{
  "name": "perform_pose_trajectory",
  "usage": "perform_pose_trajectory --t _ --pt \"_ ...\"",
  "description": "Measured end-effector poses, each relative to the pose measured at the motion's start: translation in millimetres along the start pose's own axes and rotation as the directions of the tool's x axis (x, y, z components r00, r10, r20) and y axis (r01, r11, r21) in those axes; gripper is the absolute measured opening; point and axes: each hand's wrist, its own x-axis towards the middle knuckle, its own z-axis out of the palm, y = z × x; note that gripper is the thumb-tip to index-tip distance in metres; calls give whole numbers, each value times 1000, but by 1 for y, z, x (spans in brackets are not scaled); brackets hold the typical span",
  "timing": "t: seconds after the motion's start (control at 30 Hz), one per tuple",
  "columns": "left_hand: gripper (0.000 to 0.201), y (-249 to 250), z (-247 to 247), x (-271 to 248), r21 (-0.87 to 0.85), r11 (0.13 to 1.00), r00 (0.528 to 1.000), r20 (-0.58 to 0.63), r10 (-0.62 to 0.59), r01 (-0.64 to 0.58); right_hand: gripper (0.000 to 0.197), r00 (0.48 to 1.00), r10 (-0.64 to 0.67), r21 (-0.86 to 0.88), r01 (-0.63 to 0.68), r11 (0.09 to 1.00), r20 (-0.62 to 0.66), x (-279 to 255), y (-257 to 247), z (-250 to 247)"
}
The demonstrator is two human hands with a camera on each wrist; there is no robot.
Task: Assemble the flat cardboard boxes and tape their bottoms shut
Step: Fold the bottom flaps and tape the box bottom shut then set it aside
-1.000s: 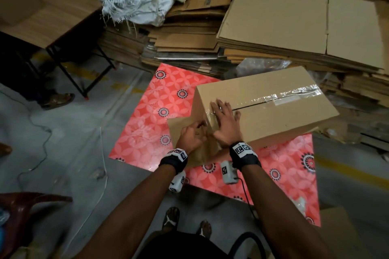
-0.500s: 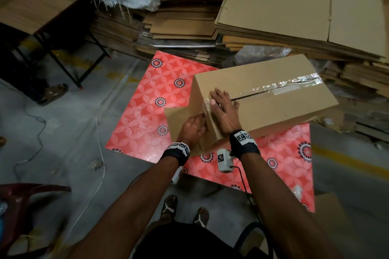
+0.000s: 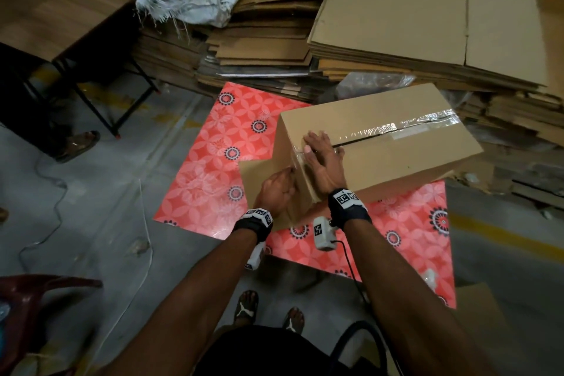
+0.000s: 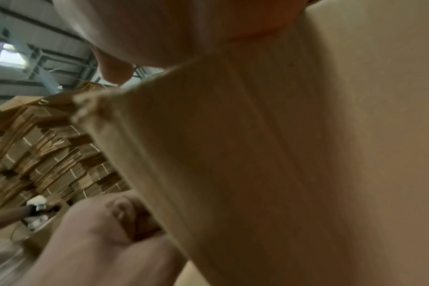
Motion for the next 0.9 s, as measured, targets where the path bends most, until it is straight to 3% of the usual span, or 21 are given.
perform_pose_trajectory --t 0.2,0.43,0.6,0.77,0.9 --pt "26 1 3 1 127 982 989 -35 142 -137 65 997 41 -73 -45 996 -63 -8 -16 9" --pt "9 2 17 -5 126 989 992 -89 94 -82 62 996 60 -15 -61 998 -73 -9 -10 11" --pt "14 -5 16 -2 73 996 995 -87 58 -51 64 996 63 -7 -63 998 -69 -8 -10 13" --pt "34 -11 19 1 -16 1000 995 -94 24 -25 62 995 60 2 -60 998 -75 -8 -10 12" --pt "26 -11 17 0 -170 985 992 -119 -44 24 60 994 50 25 -47 999 -100 -10 -12 9"
